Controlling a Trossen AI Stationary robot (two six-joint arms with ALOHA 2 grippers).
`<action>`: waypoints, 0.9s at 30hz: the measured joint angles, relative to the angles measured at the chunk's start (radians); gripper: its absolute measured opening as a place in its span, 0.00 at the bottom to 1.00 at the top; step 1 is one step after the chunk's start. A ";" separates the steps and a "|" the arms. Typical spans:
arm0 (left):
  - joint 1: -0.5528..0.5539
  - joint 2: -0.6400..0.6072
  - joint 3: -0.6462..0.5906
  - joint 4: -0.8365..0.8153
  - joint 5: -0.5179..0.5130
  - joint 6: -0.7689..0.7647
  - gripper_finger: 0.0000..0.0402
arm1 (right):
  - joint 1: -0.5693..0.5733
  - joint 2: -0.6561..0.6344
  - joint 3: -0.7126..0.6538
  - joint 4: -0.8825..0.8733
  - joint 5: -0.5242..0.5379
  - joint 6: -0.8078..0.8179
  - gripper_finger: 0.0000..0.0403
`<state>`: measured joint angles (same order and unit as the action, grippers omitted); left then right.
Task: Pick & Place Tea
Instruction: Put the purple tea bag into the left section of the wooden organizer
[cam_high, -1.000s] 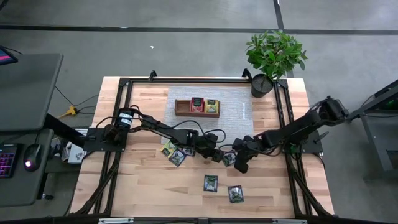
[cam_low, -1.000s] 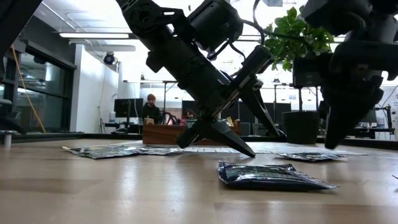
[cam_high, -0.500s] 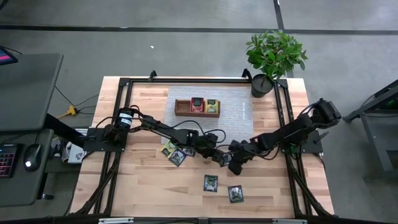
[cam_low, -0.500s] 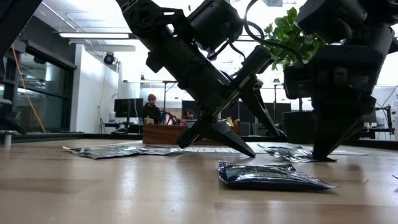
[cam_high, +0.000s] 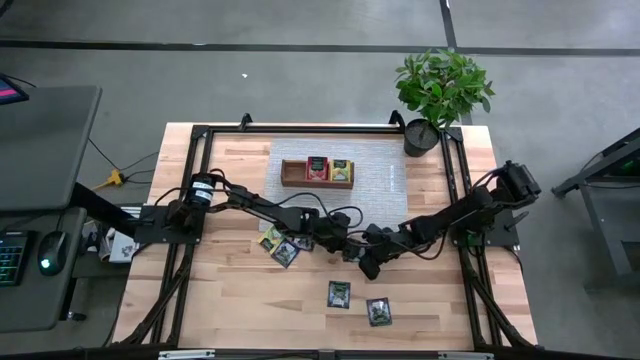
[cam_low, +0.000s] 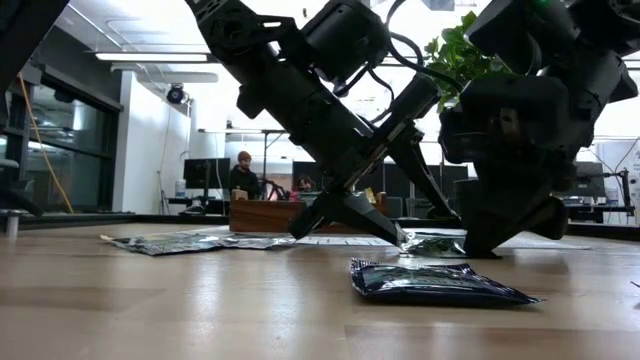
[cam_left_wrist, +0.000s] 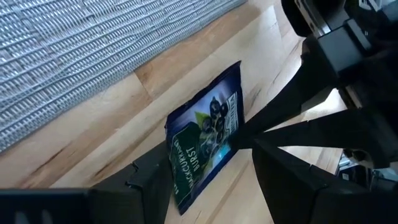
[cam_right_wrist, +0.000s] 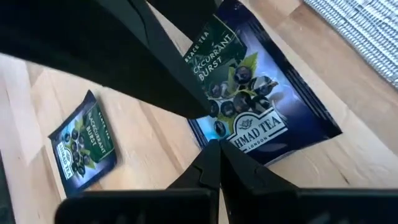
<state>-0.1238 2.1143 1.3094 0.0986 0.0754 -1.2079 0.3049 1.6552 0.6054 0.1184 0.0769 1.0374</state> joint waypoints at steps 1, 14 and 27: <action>0.000 0.000 0.000 0.000 -0.001 0.000 0.52 | -0.004 0.001 0.000 0.005 0.003 0.002 0.00; 0.004 0.000 0.000 0.003 0.037 0.078 0.27 | -0.024 0.001 -0.001 0.022 0.017 -0.005 0.00; 0.048 0.000 0.002 -0.004 0.125 0.263 0.01 | -0.024 -0.027 0.003 0.010 0.013 -0.017 0.00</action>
<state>-0.0758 2.1143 1.3109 0.0949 0.2006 -0.9451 0.2806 1.6279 0.6086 0.1285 0.0899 1.0206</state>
